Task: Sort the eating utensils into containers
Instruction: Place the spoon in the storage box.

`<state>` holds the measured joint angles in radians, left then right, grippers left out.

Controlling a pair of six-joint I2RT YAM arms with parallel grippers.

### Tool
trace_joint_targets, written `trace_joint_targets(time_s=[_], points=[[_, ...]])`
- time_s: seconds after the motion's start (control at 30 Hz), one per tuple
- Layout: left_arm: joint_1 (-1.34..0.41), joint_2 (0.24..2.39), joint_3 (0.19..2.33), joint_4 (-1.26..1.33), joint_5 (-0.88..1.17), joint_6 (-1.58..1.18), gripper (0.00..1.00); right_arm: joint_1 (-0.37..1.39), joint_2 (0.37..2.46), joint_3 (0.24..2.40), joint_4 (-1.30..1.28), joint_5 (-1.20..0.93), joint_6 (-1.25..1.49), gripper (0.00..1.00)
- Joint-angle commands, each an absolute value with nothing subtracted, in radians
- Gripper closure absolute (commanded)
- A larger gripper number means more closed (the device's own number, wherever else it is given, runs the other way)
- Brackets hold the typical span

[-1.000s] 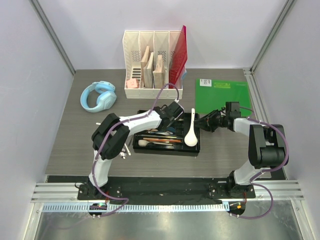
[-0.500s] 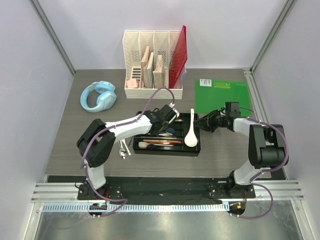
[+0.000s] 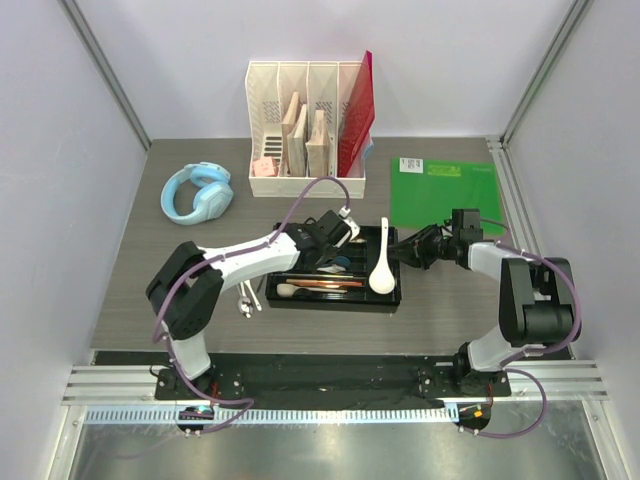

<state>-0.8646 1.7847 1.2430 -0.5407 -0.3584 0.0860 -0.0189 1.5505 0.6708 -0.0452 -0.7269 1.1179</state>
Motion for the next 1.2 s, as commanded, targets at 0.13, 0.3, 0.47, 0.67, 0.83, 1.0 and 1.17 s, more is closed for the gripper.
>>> trace_joint_targets(time_s=[0.13, 0.3, 0.47, 0.67, 0.83, 1.0, 1.17], points=[[-0.868, 1.853, 1.258, -0.468, -0.425, 0.071, 0.94, -0.02, 1.497, 0.606, -0.101, -0.623, 1.117, 0.68], [-0.87, 1.875, 1.259, -0.488, -0.388, 0.041, 0.97, -0.02, 1.486, 0.603, -0.101, -0.62, 1.12, 0.68], [-0.87, 1.801, 1.23, -0.505, -0.337, 0.031, 0.98, -0.02, 1.491, 0.609, -0.101, -0.618, 1.118, 0.68], [-0.853, 1.658, 1.221, -0.551, -0.497, -0.078, 0.92, -0.02, 1.511, 0.64, -0.1, -0.618, 1.109, 0.68], [-0.688, 1.514, 1.197, -0.58, -0.485, -0.306, 0.61, -0.02, 1.525, 0.661, -0.098, -0.624, 1.108, 0.68], [-0.513, 1.453, 1.137, -0.647, -0.422, -0.483, 0.58, -0.02, 1.529, 0.663, -0.1, -0.632, 1.103, 0.68], [-0.324, 1.515, 1.123, -0.716, -0.396, -0.682, 0.52, -0.02, 1.54, 0.673, -0.097, -0.65, 1.081, 0.68]])
